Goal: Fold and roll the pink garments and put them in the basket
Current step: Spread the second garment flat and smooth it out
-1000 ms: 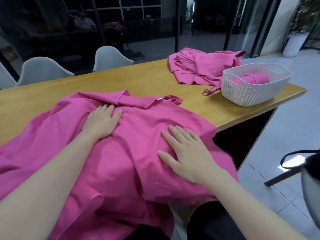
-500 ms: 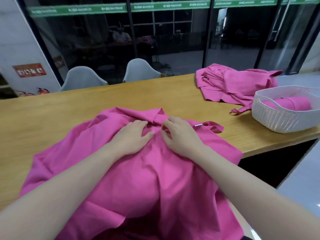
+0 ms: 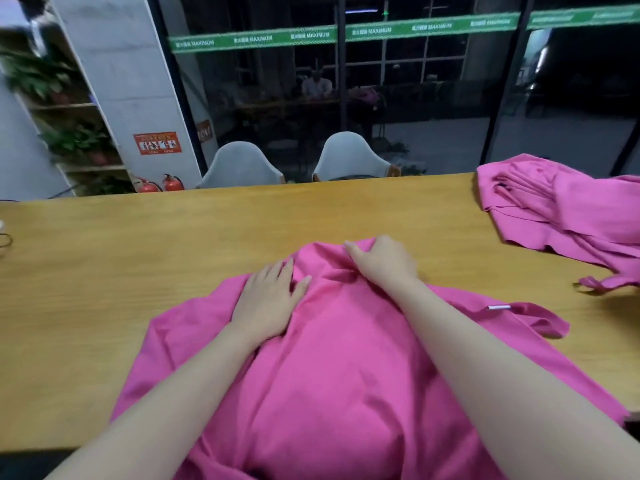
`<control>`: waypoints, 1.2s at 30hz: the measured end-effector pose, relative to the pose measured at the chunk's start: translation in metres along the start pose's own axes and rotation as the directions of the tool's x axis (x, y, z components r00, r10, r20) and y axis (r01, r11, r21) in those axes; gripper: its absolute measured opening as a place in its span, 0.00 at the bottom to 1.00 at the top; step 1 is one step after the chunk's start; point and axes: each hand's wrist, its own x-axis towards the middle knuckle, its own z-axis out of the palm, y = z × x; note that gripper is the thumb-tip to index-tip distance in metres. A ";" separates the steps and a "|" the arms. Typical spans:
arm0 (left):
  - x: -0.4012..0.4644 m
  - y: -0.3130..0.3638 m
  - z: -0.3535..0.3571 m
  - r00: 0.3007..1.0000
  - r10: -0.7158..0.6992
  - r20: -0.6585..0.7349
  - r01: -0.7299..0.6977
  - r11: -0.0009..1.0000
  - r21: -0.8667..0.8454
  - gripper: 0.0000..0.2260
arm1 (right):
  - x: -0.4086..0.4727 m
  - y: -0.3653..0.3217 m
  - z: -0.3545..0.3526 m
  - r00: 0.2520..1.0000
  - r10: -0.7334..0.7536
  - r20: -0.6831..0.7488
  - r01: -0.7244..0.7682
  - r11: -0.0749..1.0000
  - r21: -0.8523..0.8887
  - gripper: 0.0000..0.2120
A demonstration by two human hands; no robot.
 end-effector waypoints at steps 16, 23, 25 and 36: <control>0.044 -0.005 -0.030 0.968 -0.252 0.002 0.222 0.849 -0.480 0.13 | 0.004 0.010 0.002 0.970 -0.093 -0.224 0.229 0.660 0.716 0.08; 0.095 0.035 -0.037 0.991 -0.008 0.130 0.100 0.689 -0.718 0.12 | 0.026 -0.004 -0.034 0.927 -0.273 -0.258 0.375 0.716 0.589 0.12; 0.104 0.045 -0.041 0.973 0.075 0.216 0.105 0.693 -0.713 0.11 | 0.029 -0.003 -0.043 0.882 -0.392 -0.262 0.470 0.707 0.528 0.15; 0.082 0.080 -0.069 0.921 0.063 -0.385 -0.337 0.624 -0.705 0.06 | 0.024 0.013 -0.089 0.966 -0.220 -0.136 0.246 0.616 0.748 0.19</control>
